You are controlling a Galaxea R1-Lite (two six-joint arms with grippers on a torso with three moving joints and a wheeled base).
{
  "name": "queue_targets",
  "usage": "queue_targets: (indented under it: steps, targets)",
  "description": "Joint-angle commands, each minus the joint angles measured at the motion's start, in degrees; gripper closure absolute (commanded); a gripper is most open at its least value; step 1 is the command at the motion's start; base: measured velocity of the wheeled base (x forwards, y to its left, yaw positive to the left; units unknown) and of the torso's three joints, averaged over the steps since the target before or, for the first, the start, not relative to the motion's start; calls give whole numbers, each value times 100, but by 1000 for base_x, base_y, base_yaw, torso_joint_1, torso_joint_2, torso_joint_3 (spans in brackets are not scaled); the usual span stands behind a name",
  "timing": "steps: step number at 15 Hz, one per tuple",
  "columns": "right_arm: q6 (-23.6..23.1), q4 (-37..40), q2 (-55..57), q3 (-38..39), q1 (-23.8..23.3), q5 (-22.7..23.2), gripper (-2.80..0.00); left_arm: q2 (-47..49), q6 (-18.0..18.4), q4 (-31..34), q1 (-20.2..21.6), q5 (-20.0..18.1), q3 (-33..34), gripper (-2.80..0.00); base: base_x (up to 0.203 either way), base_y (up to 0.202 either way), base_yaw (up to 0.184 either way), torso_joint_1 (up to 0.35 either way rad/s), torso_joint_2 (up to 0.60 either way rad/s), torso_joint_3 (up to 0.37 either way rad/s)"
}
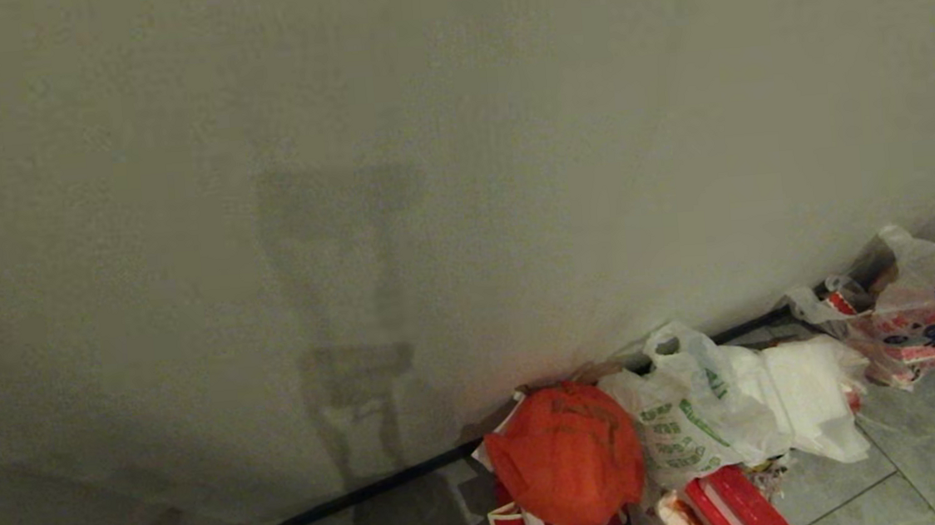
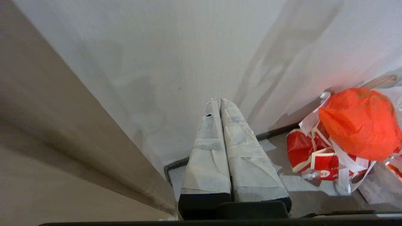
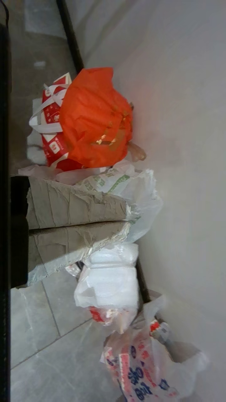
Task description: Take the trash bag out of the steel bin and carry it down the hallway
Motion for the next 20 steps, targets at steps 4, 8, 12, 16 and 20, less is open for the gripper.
queue_targets:
  steps: [4,8,12,16,20]
  targets:
    - [2,-5,7,70,1,2,0,-2,-6,0,1,2,1,0,0,0,0,2,5,197]
    - [2,-5,7,70,1,2,0,6,-6,0,1,2,1,0,0,0,0,3,1,199]
    - [-7,-5,7,70,1,-6,0,6,-15,0,1,11,1,0,0,0,0,3,2,197]
    - [-12,-5,7,70,1,2,0,6,-15,0,1,11,1,0,0,0,0,4,0,201]
    - [2,3,7,70,1,2,0,0,-11,0,1,3,1,0,0,0,0,2,2,203]
